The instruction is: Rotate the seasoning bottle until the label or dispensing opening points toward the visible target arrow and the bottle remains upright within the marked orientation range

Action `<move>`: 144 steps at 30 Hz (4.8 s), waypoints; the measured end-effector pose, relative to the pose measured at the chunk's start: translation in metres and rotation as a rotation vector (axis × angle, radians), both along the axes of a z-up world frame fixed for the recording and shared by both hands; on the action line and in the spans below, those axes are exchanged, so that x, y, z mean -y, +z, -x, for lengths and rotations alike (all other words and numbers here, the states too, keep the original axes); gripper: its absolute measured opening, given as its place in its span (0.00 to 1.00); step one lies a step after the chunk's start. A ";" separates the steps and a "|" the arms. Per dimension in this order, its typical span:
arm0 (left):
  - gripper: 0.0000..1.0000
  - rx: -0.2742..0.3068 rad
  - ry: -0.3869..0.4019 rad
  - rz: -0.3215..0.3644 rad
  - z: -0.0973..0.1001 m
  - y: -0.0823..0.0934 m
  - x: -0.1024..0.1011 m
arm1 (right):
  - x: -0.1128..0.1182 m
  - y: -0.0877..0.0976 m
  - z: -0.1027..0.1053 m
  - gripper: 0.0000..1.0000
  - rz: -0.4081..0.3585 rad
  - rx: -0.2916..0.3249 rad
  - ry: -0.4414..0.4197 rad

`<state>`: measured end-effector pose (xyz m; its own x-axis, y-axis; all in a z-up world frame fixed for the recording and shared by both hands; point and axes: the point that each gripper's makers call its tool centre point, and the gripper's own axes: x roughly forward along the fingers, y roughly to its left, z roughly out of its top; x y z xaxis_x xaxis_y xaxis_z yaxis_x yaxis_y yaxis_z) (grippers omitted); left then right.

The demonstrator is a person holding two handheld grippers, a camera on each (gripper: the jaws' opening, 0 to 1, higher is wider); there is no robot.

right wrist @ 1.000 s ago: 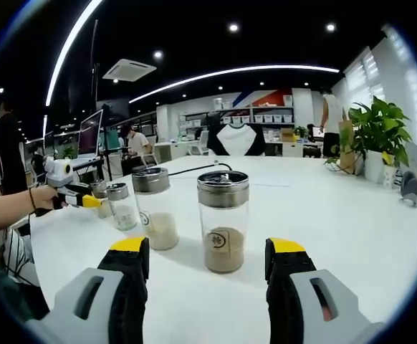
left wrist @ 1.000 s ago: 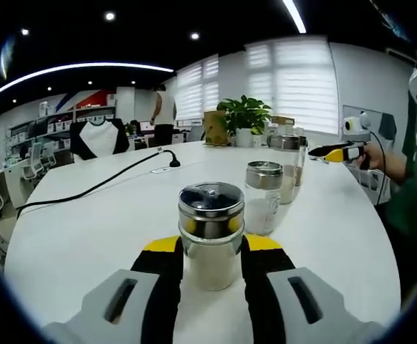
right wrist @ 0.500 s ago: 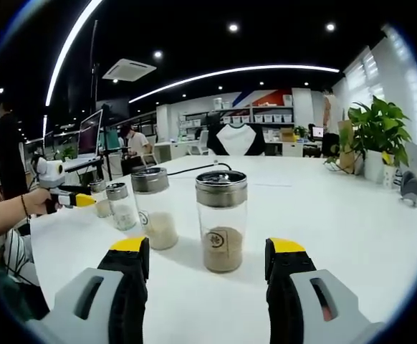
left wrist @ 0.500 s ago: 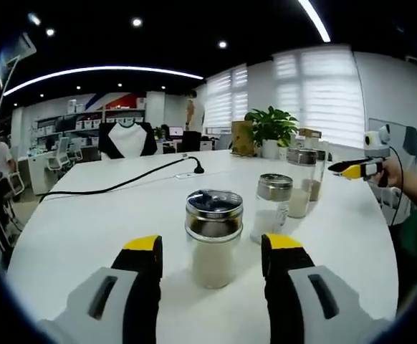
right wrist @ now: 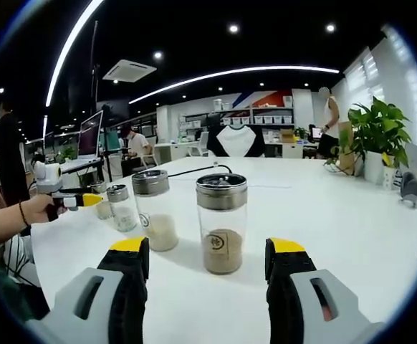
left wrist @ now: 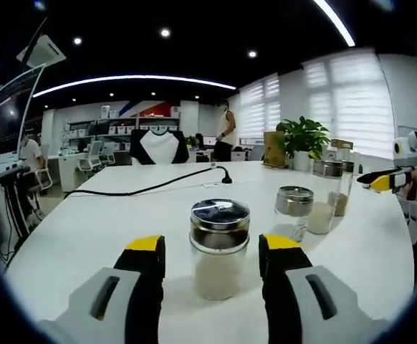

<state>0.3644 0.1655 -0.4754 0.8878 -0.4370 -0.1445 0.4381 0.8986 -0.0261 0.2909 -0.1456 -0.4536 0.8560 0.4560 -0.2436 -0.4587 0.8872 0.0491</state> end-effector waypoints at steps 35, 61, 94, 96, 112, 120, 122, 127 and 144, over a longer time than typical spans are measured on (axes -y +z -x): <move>0.34 -0.002 -0.011 -0.012 0.003 0.000 0.016 | -0.002 -0.002 0.001 0.68 -0.006 -0.011 0.015; 0.34 -0.008 -0.054 -0.007 0.003 -0.005 0.011 | -0.002 -0.003 0.003 0.69 -0.025 -0.012 0.021; 0.34 -0.037 -0.344 -0.058 -0.001 -0.008 0.017 | -0.011 0.002 0.005 0.69 -0.017 0.012 0.059; 0.34 -0.039 -0.369 -0.064 -0.001 -0.008 0.018 | -0.012 0.002 0.005 0.69 -0.018 0.012 0.061; 0.34 -0.042 -0.541 -0.099 0.005 -0.008 0.027 | -0.011 0.000 0.005 0.70 -0.010 0.007 0.061; 0.34 -0.044 -0.611 -0.111 0.009 -0.007 0.032 | -0.013 -0.001 0.006 0.70 -0.008 0.005 0.070; 0.34 -0.045 -0.623 -0.115 0.010 -0.007 0.033 | -0.013 -0.001 0.006 0.70 -0.008 0.007 0.071; 0.34 -0.045 -0.642 -0.120 0.011 -0.007 0.036 | -0.011 -0.002 0.006 0.70 -0.012 0.003 0.066; 0.47 -0.031 -0.540 -0.047 0.017 0.002 0.031 | -0.008 -0.004 0.005 0.70 -0.015 -0.003 0.058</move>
